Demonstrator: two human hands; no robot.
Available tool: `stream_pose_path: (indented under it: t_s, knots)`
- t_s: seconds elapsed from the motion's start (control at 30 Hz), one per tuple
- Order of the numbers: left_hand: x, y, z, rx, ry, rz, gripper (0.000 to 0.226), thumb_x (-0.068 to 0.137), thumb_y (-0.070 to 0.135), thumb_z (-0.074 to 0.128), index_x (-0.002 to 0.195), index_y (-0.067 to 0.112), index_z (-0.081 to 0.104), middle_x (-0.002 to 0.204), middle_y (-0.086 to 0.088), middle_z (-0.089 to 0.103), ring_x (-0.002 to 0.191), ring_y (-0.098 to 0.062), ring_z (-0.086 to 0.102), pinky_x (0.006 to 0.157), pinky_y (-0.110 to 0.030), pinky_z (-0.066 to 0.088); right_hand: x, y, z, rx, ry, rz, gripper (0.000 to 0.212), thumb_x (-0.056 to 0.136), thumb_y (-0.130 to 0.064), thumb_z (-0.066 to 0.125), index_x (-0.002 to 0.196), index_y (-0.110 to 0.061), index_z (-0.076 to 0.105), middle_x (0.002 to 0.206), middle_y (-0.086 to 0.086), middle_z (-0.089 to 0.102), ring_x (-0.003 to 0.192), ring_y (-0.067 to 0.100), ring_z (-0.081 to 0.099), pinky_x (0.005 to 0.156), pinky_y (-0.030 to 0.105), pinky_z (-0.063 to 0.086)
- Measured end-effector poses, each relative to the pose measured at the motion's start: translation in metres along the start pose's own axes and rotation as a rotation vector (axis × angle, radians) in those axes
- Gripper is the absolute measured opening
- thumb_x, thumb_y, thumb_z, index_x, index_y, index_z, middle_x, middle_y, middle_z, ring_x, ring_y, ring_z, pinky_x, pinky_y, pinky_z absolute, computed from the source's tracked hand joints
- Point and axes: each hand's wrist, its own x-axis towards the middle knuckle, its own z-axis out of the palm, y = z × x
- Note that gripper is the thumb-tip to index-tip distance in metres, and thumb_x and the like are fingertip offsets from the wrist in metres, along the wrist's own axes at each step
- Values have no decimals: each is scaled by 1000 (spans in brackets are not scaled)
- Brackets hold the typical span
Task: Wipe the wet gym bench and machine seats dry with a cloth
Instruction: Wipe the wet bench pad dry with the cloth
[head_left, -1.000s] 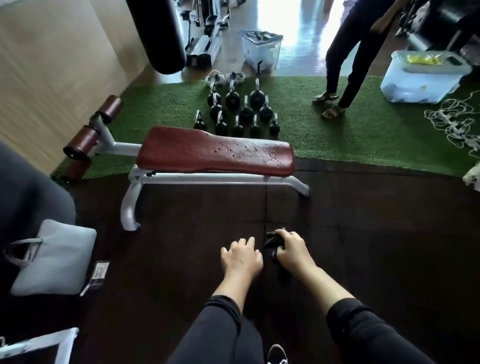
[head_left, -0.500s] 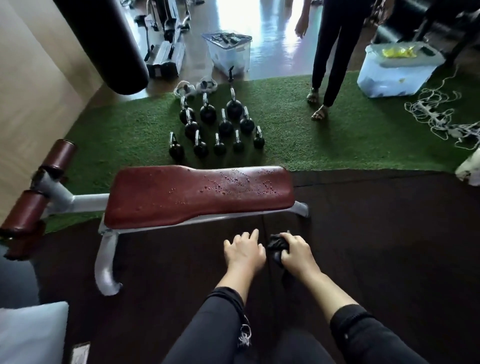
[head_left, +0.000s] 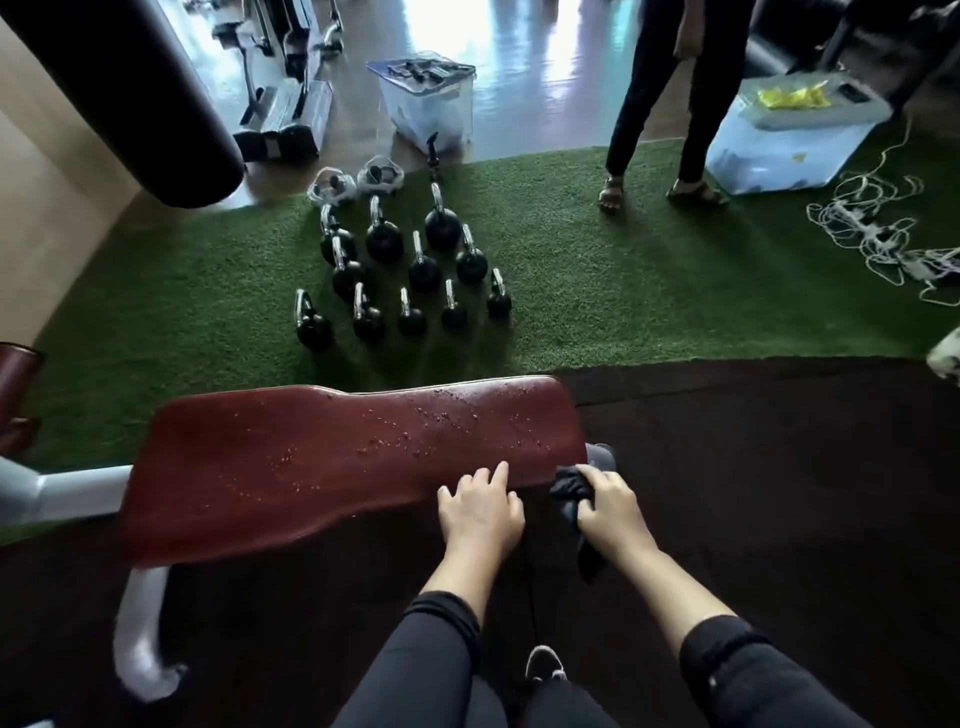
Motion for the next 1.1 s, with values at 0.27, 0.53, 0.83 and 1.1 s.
stream_pose_path:
  t_s: [0.27, 0.53, 0.83, 1.1]
  knots:
    - [133, -6, 90, -14, 36, 30, 54, 100, 39, 33, 152, 28, 24, 151, 4, 36, 137, -17, 34, 112, -45, 22, 125, 70, 47, 50, 193, -44, 49, 77, 10, 51, 123, -7, 58, 119, 18, 54, 117, 29, 50, 95, 12, 26]
    - [273, -34, 197, -17, 132, 94, 57, 100, 40, 32, 154, 32, 15, 163, 0, 8, 149, -14, 2, 118, -55, -3, 249, 130, 134, 35, 482, -260, 51, 75, 12, 59, 122, -6, 59, 115, 20, 58, 109, 33, 56, 95, 9, 26]
    - [337, -51, 258, 34, 429, 152, 55, 100, 48, 19, 153, 38, 11, 163, 4, -4, 149, -15, -8, 114, -55, -14, 307, 155, 226, 101, 524, -440, 41, 88, -27, 55, 126, -13, 57, 126, 10, 58, 121, 21, 51, 105, 24, 30]
    - [336, -49, 257, 46, 461, 167, 54, 100, 46, 20, 153, 34, 18, 163, 3, 0, 149, -15, -3, 115, -57, -8, 293, 134, 220, 391, 382, -522, 34, 89, -13, 60, 122, -24, 62, 120, -11, 63, 114, 1, 56, 102, 22, 40]
